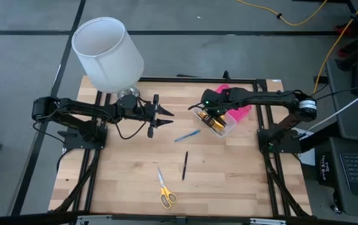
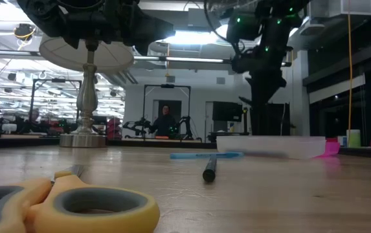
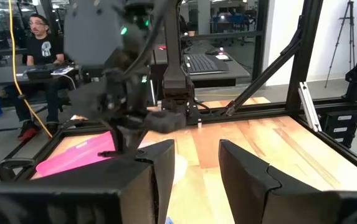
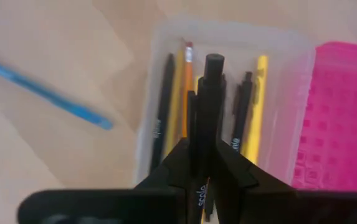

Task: Pick & place school supplies into a supply box
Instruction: Put the black pen into the pink supply box

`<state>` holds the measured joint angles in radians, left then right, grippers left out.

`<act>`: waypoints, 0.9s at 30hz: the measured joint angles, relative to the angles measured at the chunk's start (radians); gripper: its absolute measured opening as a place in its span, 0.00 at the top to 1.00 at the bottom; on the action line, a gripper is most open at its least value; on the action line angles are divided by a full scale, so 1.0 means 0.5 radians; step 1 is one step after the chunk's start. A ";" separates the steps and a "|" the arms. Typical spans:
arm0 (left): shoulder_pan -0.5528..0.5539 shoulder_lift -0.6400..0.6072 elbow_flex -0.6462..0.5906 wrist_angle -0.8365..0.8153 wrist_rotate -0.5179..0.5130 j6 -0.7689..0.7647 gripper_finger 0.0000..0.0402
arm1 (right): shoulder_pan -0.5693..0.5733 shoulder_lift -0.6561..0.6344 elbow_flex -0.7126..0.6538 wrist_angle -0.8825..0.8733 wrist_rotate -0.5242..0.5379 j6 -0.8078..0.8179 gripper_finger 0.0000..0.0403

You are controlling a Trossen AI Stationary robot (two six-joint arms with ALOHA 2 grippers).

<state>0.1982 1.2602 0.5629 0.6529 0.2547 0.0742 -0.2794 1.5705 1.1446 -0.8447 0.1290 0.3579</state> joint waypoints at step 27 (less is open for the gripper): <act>0.000 0.000 0.000 -0.001 0.001 0.000 0.71 | -0.108 0.298 -0.001 0.055 -0.001 -0.262 0.87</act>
<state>0.1982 1.2602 0.5629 0.6525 0.2550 0.0742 -0.3336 1.7195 1.1442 -0.8174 0.1287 0.2268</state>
